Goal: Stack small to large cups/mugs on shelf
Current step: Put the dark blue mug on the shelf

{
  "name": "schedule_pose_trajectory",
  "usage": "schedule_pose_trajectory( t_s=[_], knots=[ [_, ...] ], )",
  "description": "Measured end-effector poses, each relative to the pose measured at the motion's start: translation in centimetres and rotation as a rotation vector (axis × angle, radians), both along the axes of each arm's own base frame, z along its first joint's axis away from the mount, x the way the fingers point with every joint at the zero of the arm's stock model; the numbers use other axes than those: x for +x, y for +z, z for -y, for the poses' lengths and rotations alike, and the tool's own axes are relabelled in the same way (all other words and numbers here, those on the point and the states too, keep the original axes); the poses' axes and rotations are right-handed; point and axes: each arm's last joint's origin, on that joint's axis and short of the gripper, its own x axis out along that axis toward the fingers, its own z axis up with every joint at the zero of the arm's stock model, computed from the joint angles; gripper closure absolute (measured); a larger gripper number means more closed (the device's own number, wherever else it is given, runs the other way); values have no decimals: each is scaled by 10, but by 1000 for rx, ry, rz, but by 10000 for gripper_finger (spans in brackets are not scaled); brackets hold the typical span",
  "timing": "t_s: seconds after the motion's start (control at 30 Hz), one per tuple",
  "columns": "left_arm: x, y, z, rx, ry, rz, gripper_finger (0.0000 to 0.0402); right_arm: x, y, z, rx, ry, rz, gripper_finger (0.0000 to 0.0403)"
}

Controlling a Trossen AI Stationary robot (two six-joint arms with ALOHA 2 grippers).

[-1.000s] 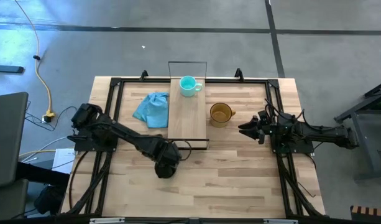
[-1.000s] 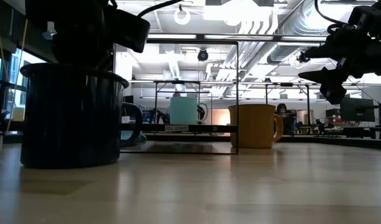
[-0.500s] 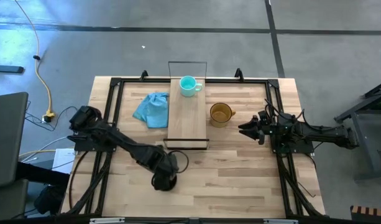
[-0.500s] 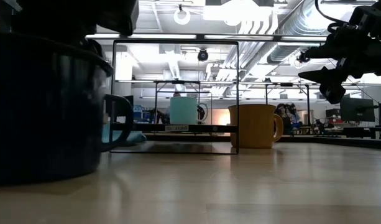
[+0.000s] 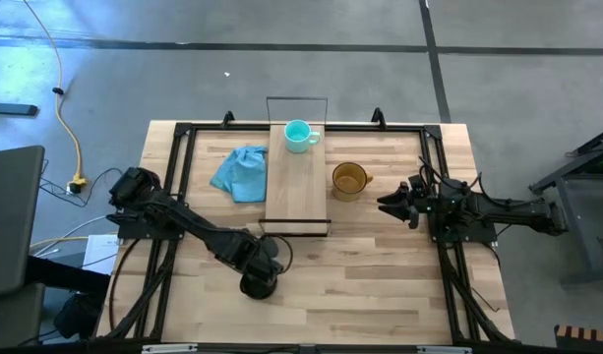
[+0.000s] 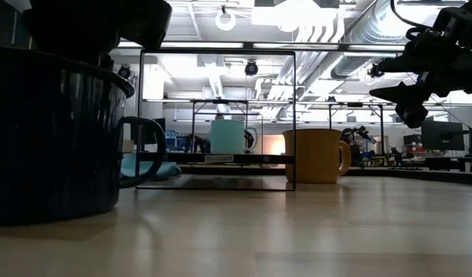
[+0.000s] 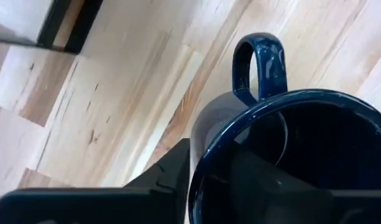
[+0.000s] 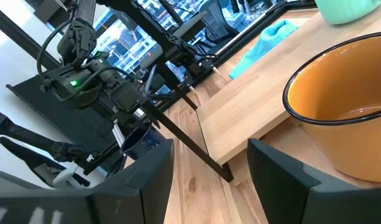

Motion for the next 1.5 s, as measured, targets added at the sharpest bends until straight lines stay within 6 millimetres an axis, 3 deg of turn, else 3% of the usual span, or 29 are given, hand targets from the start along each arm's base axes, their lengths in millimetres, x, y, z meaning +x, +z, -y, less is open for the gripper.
schedule_pose_trajectory(
  t_s=[0.27, 0.5, 1.1, 1.33, 1.5],
  knots=[
    [-4, -1, -1, -37, 198, -40, 242, 0, 0, 0, 10, 3, 0, 208],
    [-9, 0, -1, -91, 419, -93, 212, 0, 0, 0, 10, 3, 0, 208],
    [-32, 0, 49, -190, 791, -119, 222, 0, 0, 0, -43, 1, 0, 208],
    [-31, 1, 54, -245, 922, -95, 222, 0, 0, 0, -60, 3, 0, 208],
    [-27, 1, 55, -258, 899, -57, 228, 0, 0, 0, -60, 3, 0, 208]
  ],
)
